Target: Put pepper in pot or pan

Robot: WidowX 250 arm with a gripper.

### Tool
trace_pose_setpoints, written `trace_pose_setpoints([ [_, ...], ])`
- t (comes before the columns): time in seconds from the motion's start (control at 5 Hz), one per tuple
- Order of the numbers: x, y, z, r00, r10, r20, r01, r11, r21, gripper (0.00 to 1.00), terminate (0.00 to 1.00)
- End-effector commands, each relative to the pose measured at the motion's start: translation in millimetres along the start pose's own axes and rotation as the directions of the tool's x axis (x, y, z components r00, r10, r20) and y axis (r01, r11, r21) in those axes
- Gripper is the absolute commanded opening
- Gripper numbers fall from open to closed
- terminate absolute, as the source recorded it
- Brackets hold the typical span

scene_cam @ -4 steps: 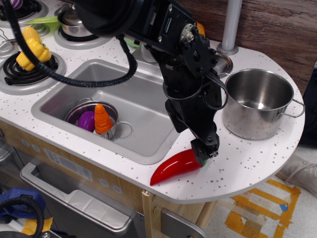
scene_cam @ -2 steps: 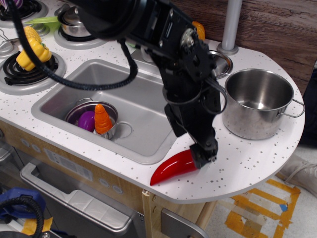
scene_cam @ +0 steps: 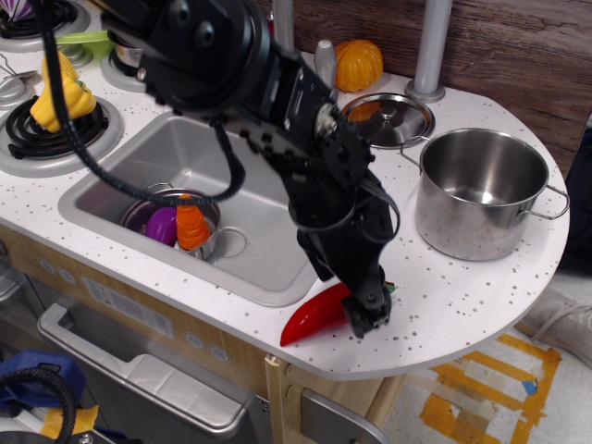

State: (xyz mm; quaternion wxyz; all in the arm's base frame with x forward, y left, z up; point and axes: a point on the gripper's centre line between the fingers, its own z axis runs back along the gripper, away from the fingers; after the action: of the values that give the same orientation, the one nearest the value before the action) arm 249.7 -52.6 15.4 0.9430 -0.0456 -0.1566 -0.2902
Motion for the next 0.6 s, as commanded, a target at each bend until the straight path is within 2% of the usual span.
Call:
trace_pose_setpoints([
  [0.0,-0.5,9.7,-5.6,0.998,-0.002,0.056,0.000,1.000,0.028,1.00,0.00],
  [0.2,1.0,10.2,-7.9,0.998,0.000,0.069,-0.002,0.999,0.039,0.00,0.00],
  [0.4,2.4,12.1,-8.3,0.997,-0.016,0.075,0.012,0.999,0.049,0.00,0.00],
])
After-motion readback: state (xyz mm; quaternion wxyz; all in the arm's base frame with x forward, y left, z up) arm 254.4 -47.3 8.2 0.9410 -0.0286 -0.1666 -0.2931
